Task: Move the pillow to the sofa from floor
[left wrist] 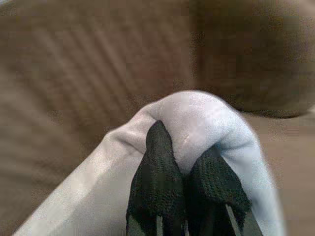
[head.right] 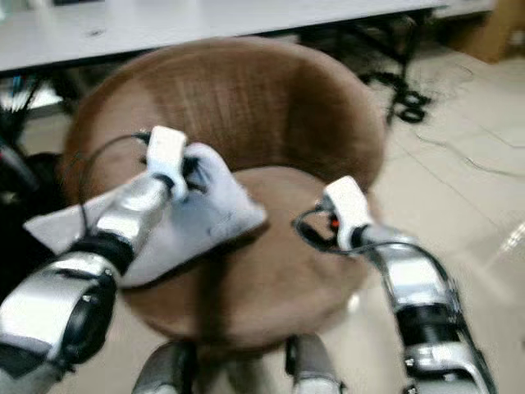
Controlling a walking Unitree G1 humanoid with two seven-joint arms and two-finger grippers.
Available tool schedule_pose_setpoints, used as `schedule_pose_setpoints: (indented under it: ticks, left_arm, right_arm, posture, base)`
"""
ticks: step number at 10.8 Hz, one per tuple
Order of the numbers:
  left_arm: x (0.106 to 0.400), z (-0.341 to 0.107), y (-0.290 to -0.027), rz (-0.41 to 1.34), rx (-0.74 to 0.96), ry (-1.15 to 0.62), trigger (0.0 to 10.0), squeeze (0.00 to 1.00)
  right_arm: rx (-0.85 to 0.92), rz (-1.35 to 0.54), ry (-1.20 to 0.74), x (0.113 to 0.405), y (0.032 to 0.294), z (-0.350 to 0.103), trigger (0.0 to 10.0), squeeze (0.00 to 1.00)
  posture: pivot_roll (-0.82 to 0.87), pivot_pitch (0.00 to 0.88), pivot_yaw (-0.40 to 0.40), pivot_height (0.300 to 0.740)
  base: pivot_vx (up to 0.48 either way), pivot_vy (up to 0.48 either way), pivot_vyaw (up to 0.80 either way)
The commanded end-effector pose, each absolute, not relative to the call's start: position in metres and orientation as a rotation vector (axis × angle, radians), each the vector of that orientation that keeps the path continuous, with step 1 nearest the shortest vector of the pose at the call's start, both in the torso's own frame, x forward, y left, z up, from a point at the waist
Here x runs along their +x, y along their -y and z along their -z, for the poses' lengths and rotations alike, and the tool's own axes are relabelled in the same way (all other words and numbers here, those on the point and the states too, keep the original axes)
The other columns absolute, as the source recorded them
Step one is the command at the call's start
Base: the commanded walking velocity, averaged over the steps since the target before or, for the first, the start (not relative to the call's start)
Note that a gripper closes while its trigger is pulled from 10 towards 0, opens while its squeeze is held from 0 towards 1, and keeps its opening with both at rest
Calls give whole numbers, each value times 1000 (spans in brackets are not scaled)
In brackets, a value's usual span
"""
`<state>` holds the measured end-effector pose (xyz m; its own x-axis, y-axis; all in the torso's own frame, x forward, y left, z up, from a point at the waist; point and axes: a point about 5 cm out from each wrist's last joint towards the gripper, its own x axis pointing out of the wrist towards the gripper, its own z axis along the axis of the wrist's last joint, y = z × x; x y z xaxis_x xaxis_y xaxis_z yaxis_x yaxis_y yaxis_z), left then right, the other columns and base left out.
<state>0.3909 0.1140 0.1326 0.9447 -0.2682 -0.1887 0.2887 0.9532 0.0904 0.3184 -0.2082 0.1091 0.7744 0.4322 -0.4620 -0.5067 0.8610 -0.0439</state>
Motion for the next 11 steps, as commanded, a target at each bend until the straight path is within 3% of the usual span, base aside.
schedule_pose_setpoints:
  ticks: [1,7,11]
  left_arm:
    - [394,-137,-127,249,130,-174,10000,0]
    - [395,-139,-129,235,122,-171,10000,0]
    - [395,-140,-131,227,124,-169,10000,0]
  right_arm:
    - [-152,-525,-429,324,201,-118,10000,0]
    - [-397,-791,-513,290,182,-89,10000,0]
    - [-432,-823,-470,296,180,-97,10000,0]
  posture:
    - [-235,0,68,615]
    - [-230,0,68,615]
    - [-226,0,62,615]
  base:
    - [296,-375,0]
    - [0,0,0]
    - [0,0,0]
